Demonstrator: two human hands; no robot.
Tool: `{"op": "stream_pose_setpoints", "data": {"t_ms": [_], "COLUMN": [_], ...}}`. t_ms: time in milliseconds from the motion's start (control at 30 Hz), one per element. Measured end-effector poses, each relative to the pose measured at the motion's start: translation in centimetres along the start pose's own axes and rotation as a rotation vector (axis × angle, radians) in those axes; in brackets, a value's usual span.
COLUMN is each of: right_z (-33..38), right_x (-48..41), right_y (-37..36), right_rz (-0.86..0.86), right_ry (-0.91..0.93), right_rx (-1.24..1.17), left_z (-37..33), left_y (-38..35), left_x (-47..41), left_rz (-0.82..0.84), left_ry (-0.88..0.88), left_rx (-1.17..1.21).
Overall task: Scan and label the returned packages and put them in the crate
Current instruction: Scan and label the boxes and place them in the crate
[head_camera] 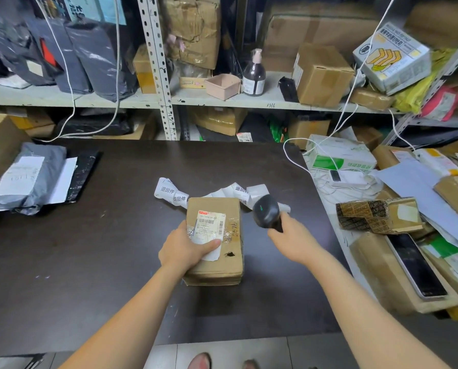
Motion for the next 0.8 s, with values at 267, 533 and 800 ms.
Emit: {"op": "stream_pose_setpoints", "data": {"t_ms": [267,533,800], "right_z": [-6.7,-7.6,-7.3], "right_x": [-1.4,-2.3,-2.3], "right_y": [-4.7,-6.2,-6.1], "right_rz": [-0.110,-0.161,-0.100], "right_ry": [-0.156,-0.222,-0.273], "right_rx": [0.073,0.261,0.253], "left_z": [0.0,0.3,0.4], "left_y": [-0.2,-0.4,-0.8], "left_x": [-0.5,-2.0,-3.4], "left_rz": [0.045,0.095,0.160], "left_ry": [0.013,0.025,0.016], "left_rx": [-0.014,-0.059,-0.118]}}
Point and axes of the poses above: each hand's wrist, its own x-axis away from the middle knuckle, its own y-axis out of the back of the hand, z = x × y, the point moved 7 cm from there along -x, towards the middle knuckle, and after that the axes turned 12 degrees about -x, right-handed, at the moved point
